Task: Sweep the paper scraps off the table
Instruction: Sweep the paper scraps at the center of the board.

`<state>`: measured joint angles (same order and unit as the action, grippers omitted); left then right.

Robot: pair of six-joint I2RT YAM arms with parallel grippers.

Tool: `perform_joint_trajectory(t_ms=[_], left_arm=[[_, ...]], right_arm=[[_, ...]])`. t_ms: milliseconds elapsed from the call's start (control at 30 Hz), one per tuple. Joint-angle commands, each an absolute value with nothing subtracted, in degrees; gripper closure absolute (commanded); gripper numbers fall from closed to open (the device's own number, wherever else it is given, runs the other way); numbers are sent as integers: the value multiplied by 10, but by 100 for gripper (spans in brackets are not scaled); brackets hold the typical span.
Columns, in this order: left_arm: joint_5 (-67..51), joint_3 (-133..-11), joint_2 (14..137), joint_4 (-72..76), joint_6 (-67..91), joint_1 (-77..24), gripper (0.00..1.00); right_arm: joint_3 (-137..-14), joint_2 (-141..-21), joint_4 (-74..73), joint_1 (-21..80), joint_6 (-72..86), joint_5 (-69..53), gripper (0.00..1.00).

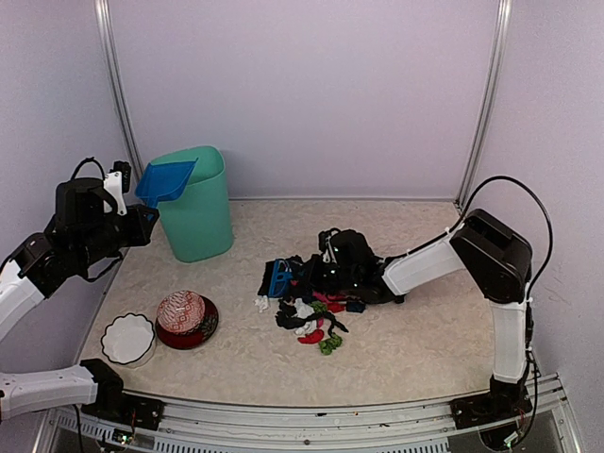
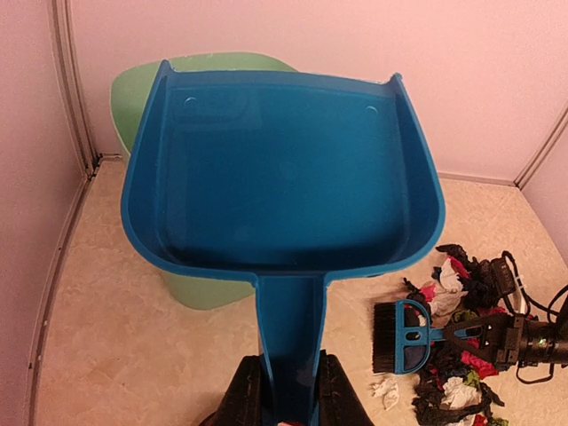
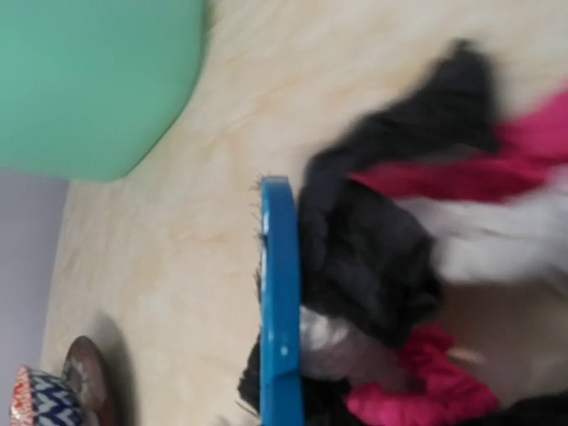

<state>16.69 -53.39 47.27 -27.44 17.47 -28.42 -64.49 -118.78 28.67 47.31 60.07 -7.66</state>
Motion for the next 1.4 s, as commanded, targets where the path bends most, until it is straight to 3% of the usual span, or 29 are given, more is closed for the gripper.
perform_joint_trajectory(t_ms=[0, 300, 667, 1000, 1367], left_arm=[[161, -530, 473, -257, 167, -282, 100], [162, -530, 477, -256, 167, -282, 100], [162, -529, 480, -257, 168, -281, 100], [158, -529, 477, -256, 167, -282, 100], [161, -530, 472, -257, 167, -287, 100]], right_arm=[[-574, -1124, 280, 440, 587, -43, 100], [-450, -978, 250, 389, 547, -2, 100], [-475, -867, 195, 417, 500, -57, 100], [-583, -972, 196, 522, 491, -98, 100], [-661, -1123, 198, 558, 496, -148, 100]])
